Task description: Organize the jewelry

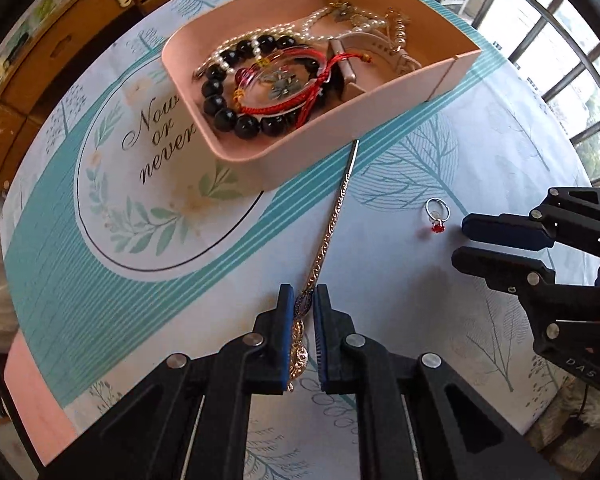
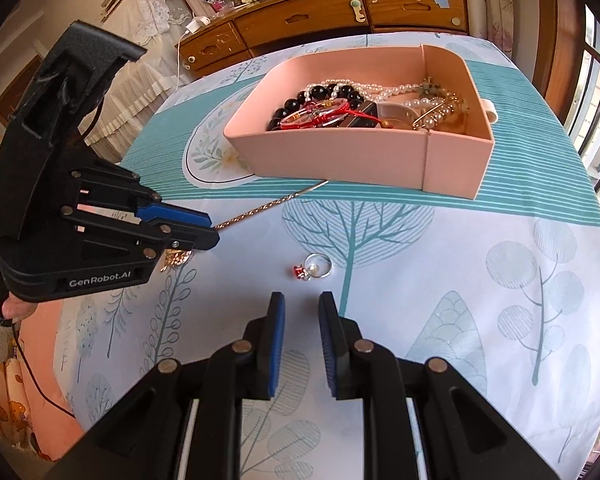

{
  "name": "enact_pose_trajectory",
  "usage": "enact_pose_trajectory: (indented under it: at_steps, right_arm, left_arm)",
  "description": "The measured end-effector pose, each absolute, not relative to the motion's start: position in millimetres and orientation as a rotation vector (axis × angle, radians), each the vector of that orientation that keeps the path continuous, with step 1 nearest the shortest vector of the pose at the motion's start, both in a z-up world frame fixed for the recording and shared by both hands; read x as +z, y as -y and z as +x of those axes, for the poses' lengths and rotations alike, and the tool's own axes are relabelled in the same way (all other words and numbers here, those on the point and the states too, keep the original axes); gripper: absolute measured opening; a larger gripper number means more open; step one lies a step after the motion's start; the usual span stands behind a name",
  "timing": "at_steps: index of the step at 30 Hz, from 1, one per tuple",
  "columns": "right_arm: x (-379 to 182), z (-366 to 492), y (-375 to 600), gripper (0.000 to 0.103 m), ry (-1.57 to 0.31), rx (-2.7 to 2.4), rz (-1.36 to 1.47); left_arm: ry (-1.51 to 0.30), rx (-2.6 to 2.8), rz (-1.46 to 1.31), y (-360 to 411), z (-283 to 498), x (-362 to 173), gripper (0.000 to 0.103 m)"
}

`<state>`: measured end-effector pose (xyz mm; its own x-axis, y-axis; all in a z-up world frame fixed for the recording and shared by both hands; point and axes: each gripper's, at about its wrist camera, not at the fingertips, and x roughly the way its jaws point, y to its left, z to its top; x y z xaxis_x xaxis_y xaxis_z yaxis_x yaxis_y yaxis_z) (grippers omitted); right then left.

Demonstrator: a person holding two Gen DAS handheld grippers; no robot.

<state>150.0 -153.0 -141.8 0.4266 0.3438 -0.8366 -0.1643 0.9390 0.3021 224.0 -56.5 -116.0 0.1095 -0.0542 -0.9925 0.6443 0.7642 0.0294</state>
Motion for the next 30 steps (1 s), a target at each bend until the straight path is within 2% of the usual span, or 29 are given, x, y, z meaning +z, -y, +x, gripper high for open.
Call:
enact_pose_trajectory:
  at_steps: [16,19,30]
  right_arm:
    - [-143,159,110,0.018,-0.984,0.21,-0.083]
    - [-144,155,102,0.015,-0.963,0.199,-0.157]
    - [-122,149,123,0.015,-0.964,0.256,-0.02]
  left_arm:
    - [-1.408,-0.421,0.258,-3,230,-115,0.008]
    - [-1.403,-0.414,0.244,-6,230,-114,0.008]
    - [-1.348,-0.42,0.217,-7,227,-79,0.005]
